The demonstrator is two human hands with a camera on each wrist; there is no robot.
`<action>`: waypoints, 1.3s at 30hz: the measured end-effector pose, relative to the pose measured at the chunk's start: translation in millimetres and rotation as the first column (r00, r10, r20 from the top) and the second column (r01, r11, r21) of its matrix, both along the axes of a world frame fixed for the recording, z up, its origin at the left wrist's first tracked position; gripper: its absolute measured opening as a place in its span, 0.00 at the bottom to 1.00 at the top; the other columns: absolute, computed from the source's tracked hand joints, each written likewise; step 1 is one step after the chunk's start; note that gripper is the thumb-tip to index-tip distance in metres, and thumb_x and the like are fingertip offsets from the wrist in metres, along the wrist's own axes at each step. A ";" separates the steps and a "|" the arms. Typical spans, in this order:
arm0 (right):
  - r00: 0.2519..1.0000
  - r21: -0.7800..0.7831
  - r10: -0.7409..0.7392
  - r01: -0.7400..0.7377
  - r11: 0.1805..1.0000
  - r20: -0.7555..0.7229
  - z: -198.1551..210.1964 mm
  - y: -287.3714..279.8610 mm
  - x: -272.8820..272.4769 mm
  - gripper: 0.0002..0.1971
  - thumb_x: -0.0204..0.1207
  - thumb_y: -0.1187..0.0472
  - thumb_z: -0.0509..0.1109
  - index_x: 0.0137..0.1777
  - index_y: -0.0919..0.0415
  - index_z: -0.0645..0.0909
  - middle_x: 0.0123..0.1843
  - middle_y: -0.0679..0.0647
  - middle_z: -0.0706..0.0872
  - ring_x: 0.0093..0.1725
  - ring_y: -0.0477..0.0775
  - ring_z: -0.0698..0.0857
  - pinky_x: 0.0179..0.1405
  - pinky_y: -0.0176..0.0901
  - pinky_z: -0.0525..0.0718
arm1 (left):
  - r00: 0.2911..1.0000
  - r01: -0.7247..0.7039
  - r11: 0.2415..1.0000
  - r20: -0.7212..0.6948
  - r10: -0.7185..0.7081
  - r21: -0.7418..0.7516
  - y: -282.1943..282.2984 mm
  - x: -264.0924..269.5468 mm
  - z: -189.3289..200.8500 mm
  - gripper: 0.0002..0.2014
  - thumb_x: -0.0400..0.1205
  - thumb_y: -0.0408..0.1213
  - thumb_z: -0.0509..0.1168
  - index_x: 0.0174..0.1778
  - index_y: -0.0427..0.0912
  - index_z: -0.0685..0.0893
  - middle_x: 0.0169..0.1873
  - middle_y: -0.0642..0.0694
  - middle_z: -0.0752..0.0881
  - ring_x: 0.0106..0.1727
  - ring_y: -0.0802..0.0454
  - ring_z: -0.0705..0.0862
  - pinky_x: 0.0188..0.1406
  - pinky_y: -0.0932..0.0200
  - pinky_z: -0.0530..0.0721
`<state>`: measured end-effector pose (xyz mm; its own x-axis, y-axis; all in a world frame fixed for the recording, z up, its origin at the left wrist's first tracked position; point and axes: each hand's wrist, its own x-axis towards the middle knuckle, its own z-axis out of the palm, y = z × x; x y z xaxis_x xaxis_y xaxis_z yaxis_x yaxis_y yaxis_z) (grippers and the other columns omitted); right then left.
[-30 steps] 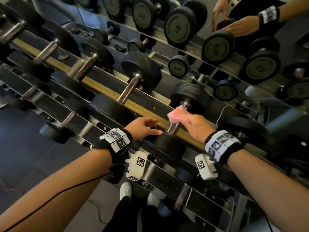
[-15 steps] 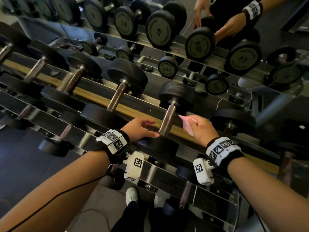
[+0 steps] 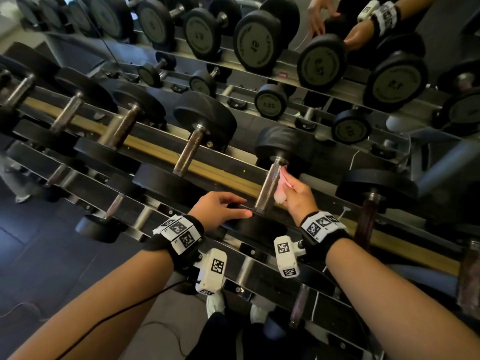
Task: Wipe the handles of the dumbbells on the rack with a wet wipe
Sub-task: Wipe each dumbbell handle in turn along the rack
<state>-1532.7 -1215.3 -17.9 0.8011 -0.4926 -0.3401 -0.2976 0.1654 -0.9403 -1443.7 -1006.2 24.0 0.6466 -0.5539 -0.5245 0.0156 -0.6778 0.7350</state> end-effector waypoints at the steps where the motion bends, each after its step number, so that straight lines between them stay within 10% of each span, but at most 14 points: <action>1: 1.000 0.071 -0.014 0.014 0.997 0.008 -2.1 -0.2 1.0 0.20 0.87 0.65 0.59 0.73 0.45 0.79 0.72 0.52 0.80 0.69 0.52 0.80 0.74 0.44 0.76 | 1.000 0.001 1.000 -0.007 -0.001 -0.007 0.1 0.4 0.1 0.22 0.62 0.61 0.80 0.52 0.68 0.89 0.47 0.67 0.90 0.49 0.71 0.87 0.43 0.73 0.82; 5: 0.996 0.297 -0.045 0.020 0.955 0.077 -6.7 -0.8 -3.2 0.21 0.86 0.68 0.60 0.63 0.42 0.85 0.74 0.53 0.81 0.69 0.51 0.82 0.70 0.49 0.80 | 1.000 0.015 1.000 -0.019 -0.015 -0.021 0.8 0.6 -0.1 0.20 0.66 0.58 0.80 0.54 0.65 0.89 0.48 0.63 0.91 0.49 0.69 0.88 0.42 0.74 0.82; 13: 0.999 0.178 0.042 -0.041 0.983 -0.003 -12.4 0.6 -33.8 0.14 0.80 0.61 0.67 0.58 0.45 0.90 0.59 0.50 0.91 0.58 0.48 0.89 0.55 0.36 0.85 | 0.998 0.036 0.998 -0.042 -0.038 -0.057 -0.1 2.5 -0.7 0.27 0.58 0.65 0.78 0.53 0.64 0.90 0.50 0.59 0.91 0.53 0.63 0.89 0.56 0.62 0.86; 18: 0.980 0.110 -0.190 0.195 0.975 -0.054 -24.1 -11.6 -3.1 0.20 0.84 0.69 0.59 0.67 0.50 0.84 0.70 0.58 0.83 0.69 0.59 0.82 0.77 0.58 0.73 | 0.998 0.042 0.999 -0.046 -0.043 -0.026 -1.5 2.9 1.4 0.23 0.64 0.61 0.79 0.55 0.63 0.89 0.51 0.57 0.91 0.56 0.59 0.88 0.64 0.52 0.85; 26: 0.999 0.321 -0.017 0.029 0.947 -0.039 -14.2 -2.3 -8.9 0.32 0.78 0.76 0.58 0.56 0.34 0.87 0.66 0.48 0.85 0.64 0.50 0.86 0.68 0.51 0.82 | 0.997 0.071 0.997 -0.044 -0.070 0.009 -2.4 0.3 7.0 0.20 0.70 0.58 0.77 0.58 0.63 0.88 0.54 0.56 0.89 0.58 0.57 0.87 0.68 0.49 0.83; 32: 0.996 0.433 0.022 0.016 0.901 -0.082 -7.1 -23.6 -10.7 0.35 0.77 0.85 0.50 0.78 0.56 0.73 0.70 0.61 0.82 0.60 0.59 0.87 0.51 0.48 0.90 | 0.996 0.049 0.999 -0.073 -0.050 -0.014 -2.8 0.5 9.0 0.29 0.59 0.64 0.76 0.56 0.62 0.89 0.53 0.56 0.90 0.58 0.57 0.87 0.69 0.48 0.83; 39: 0.992 0.442 -0.119 0.124 0.888 -0.039 -10.2 -11.1 17.7 0.30 0.82 0.81 0.55 0.77 0.52 0.72 0.72 0.59 0.79 0.68 0.61 0.81 0.69 0.61 0.80 | 0.996 0.028 1.000 -0.090 -0.027 0.007 -2.2 -0.3 8.8 0.29 0.58 0.66 0.76 0.55 0.65 0.89 0.52 0.58 0.90 0.57 0.60 0.87 0.69 0.50 0.82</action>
